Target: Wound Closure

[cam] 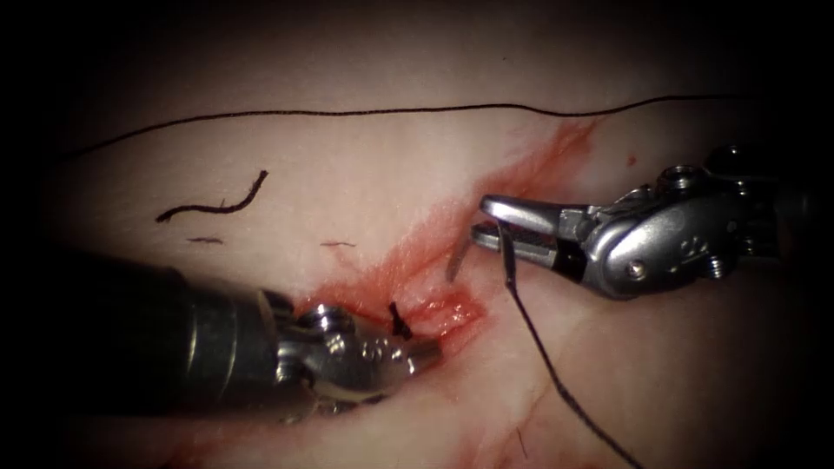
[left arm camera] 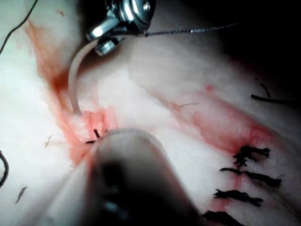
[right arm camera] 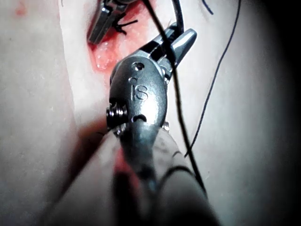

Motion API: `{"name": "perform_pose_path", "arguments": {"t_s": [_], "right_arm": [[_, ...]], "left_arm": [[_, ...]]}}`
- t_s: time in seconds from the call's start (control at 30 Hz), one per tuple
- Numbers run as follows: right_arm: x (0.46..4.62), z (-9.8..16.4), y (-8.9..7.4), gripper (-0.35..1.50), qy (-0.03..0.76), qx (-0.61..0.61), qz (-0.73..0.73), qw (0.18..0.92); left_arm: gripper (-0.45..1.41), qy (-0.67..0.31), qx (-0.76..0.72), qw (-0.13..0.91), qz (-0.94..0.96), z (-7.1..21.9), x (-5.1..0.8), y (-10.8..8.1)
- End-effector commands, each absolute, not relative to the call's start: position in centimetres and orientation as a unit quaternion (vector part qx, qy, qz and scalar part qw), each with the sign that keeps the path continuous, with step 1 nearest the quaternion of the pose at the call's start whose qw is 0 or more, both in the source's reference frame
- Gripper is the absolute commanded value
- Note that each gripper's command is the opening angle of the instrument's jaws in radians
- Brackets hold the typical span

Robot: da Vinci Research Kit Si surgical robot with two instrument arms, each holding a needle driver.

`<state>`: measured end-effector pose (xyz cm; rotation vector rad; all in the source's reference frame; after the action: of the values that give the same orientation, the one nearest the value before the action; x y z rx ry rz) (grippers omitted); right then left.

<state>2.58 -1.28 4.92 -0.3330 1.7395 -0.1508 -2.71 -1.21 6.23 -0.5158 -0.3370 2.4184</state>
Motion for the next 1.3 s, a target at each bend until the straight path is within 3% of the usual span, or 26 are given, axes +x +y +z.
{"name": "perform_pose_path", "arguments": {"t_s": [0.03, 1.3], "right_arm": [[2.66, 4.92, -1.21, -0.35, 0.761, -0.147, -0.064, 0.629], [2.69, 4.88, -1.06, -0.35, 0.767, -0.079, -0.03, 0.636]], "left_arm": [[-0.45, -0.128, -0.196, 0.318, 0.919, 6.28, -2.76, -1.21], [-0.45, -0.126, -0.196, 0.318, 0.919, 6.3, -2.77, -1.23]]}}
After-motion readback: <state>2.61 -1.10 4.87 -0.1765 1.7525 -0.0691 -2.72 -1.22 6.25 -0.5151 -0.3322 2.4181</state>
